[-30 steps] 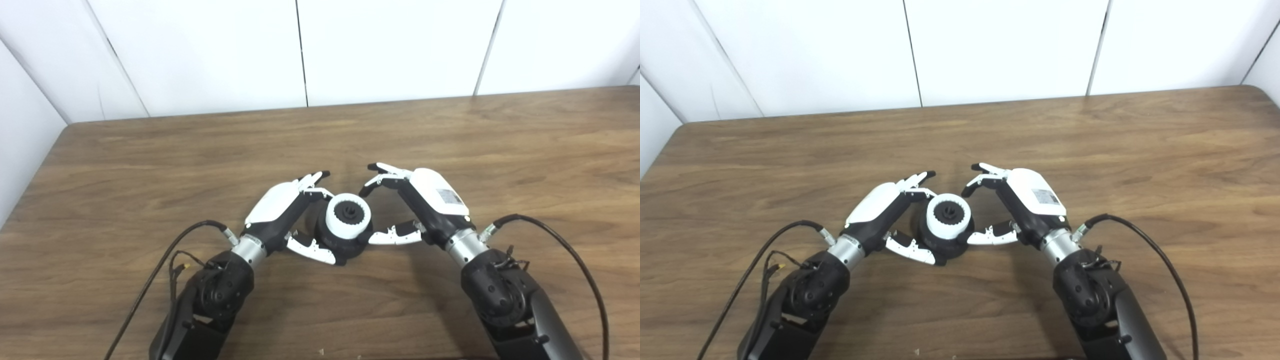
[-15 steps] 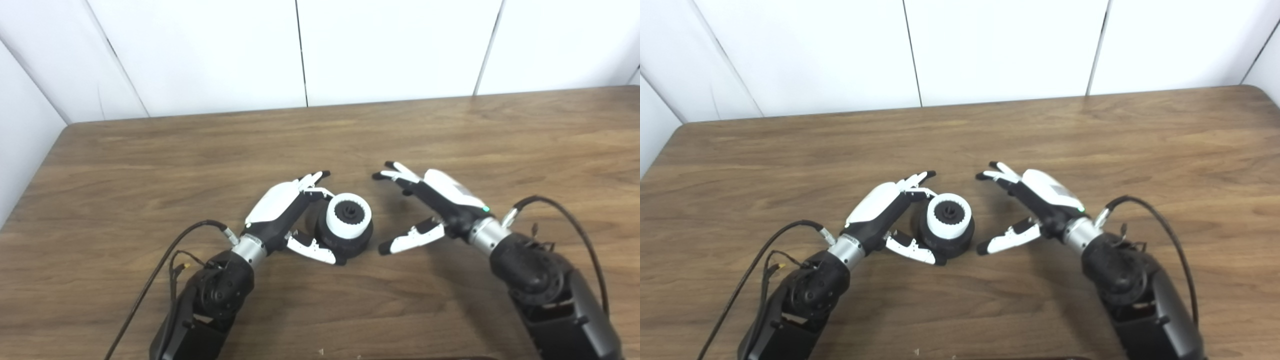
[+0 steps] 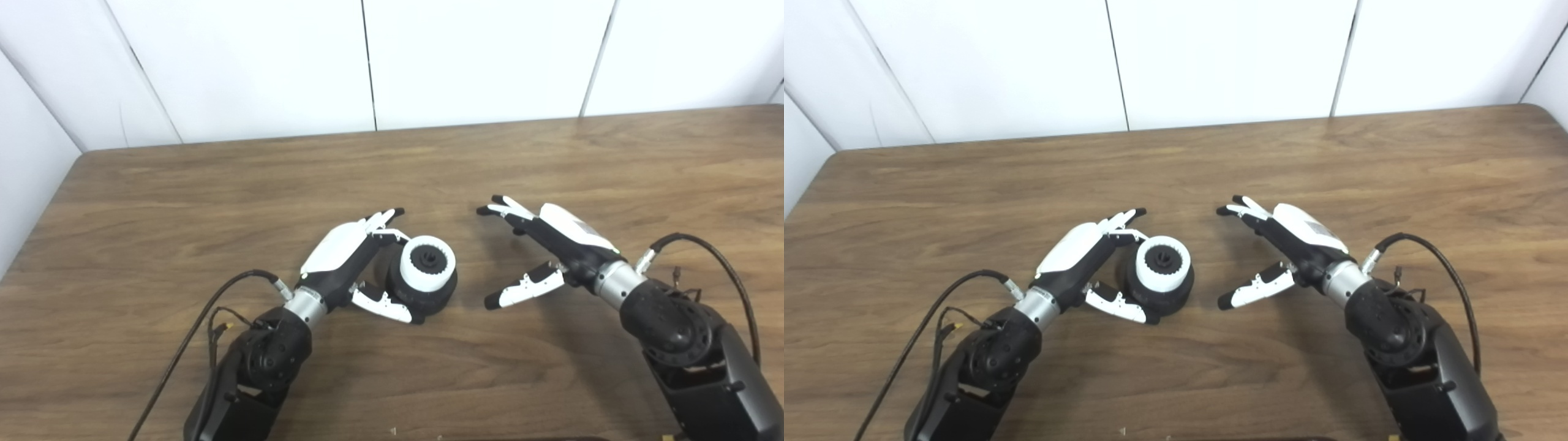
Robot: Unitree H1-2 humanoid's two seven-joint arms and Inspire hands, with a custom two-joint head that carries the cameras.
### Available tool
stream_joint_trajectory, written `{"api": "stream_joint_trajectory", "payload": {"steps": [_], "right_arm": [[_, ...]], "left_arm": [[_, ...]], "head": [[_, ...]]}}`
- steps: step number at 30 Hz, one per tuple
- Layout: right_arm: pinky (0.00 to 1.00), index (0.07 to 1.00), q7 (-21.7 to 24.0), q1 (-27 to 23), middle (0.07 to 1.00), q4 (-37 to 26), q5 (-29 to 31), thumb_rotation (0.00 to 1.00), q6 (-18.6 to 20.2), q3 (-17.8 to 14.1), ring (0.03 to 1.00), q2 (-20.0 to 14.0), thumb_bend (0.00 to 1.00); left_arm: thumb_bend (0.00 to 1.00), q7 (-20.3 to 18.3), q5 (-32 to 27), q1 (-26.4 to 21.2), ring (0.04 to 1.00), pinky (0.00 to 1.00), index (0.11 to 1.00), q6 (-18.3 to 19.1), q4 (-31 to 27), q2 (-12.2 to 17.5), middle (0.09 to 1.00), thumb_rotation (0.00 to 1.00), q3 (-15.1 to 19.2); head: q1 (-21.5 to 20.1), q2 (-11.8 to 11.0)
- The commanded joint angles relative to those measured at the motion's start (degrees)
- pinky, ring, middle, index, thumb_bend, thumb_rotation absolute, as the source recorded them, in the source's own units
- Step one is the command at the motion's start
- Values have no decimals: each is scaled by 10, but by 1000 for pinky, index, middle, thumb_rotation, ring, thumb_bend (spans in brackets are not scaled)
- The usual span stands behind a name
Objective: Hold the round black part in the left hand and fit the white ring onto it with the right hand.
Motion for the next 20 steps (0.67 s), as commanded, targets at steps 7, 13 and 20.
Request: {"api": "stream_joint_trajectory", "payload": {"steps": [7,13,20], "right_arm": [[844,893,-22,-12,997,-16,2,363,-9,-6,949,-3,1000],[843,885,-25,-13,995,-20,-1,370,-8,-5,944,-1,986],[857,887,-24,-14,998,-23,-1,372,-5,-6,947,-1,977]], "left_arm": [[1000,13,-7,-23,1000,1000,638,-14,-13,2,1000,359,5],[1000,12,-6,-22,1000,1000,641,-13,-15,1,1000,362,5],[1000,13,-4,-23,1000,1000,641,-12,-14,0,1000,354,4]], "head": [[1,0],[1,3],[0,5]]}}
